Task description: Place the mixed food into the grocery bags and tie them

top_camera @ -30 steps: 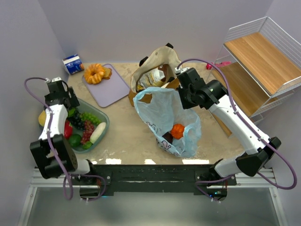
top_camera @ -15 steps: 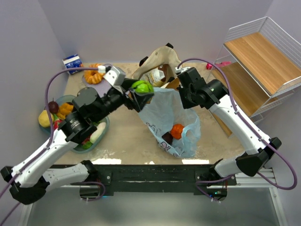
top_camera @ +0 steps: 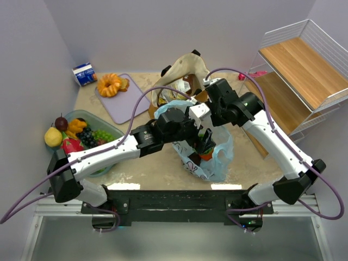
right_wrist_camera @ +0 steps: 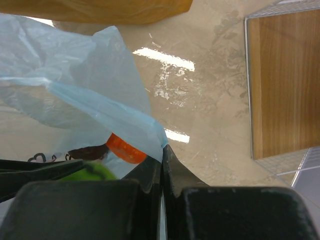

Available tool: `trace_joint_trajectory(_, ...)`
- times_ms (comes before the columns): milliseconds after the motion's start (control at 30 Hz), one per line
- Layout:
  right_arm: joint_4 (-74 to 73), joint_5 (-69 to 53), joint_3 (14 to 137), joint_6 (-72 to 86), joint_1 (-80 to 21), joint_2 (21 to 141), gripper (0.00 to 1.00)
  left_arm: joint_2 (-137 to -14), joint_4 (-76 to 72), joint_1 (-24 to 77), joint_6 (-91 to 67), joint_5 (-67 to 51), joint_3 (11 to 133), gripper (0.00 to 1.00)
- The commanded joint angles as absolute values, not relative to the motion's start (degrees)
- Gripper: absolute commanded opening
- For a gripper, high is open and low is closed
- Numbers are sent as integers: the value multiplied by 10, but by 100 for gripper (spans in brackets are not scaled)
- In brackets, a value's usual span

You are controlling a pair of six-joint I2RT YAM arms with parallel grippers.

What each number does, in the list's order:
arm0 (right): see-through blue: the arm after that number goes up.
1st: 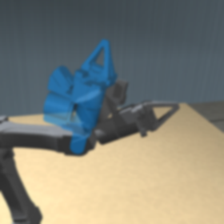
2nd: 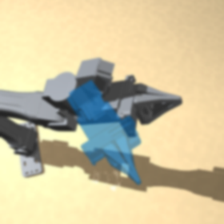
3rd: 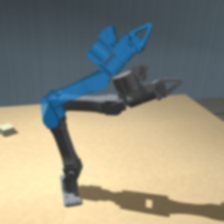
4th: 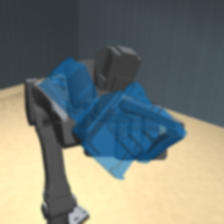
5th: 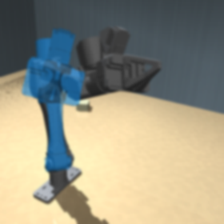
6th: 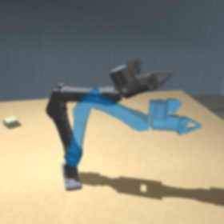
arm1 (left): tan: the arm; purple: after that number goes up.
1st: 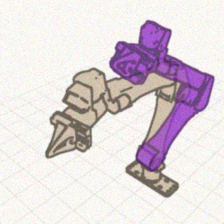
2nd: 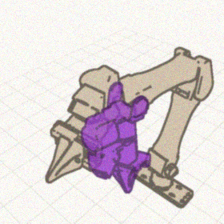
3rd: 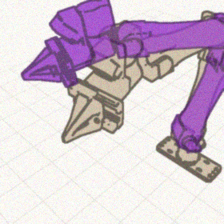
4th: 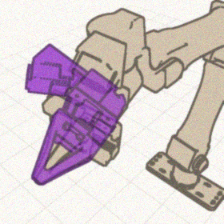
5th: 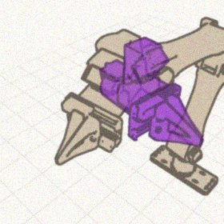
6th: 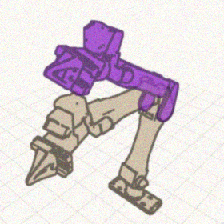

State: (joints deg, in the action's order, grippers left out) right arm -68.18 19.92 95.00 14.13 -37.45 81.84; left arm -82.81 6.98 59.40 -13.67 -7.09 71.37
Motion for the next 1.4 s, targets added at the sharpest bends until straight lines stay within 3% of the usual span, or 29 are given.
trace_joint_trajectory(0, -679, 199, 950, 146, -377, 795, 0, -797, 47, 597, -110, -57, 738, 100)
trace_joint_trajectory(167, -679, 197, 950, 147, -377, 797, 0, -782, 52, 597, -96, -50, 735, 100)
trace_joint_trajectory(300, -680, 198, 953, 147, -377, 793, 0, -746, 86, 585, -39, 47, 748, 100)
trace_joint_trajectory(400, -680, 198, 954, 148, -376, 795, 0, -710, 129, 500, -27, 86, 757, 100)
trace_joint_trajectory(533, -681, 194, 958, 147, -377, 797, 0, -680, 199, 290, -28, 189, 746, 100)
trace_joint_trajectory(600, -679, 194, 962, 148, -377, 798, 0, -677, 202, 129, -43, 132, 726, 100)
trace_joint_trajectory(667, -682, 194, 968, 147, -377, 802, 0, -689, 208, 29, -62, 103, 701, 100)
trace_joint_trajectory(767, -687, 198, 978, 146, -377, 805, 0, -703, 206, -64, -61, 171, 676, 100)
trace_joint_trajectory(900, -697, 199, 983, 143, -377, 801, 0, -722, 186, -196, -65, 177, 631, 100)
trace_joint_trajectory(1167, -711, 205, 989, 140, -376, 801, 0, -735, 127, -311, -67, 199, 562, 100)
trace_joint_trajectory(1367, -715, 206, 998, 136, -377, 803, 0, -785, 120, -336, -79, 167, 547, 100)
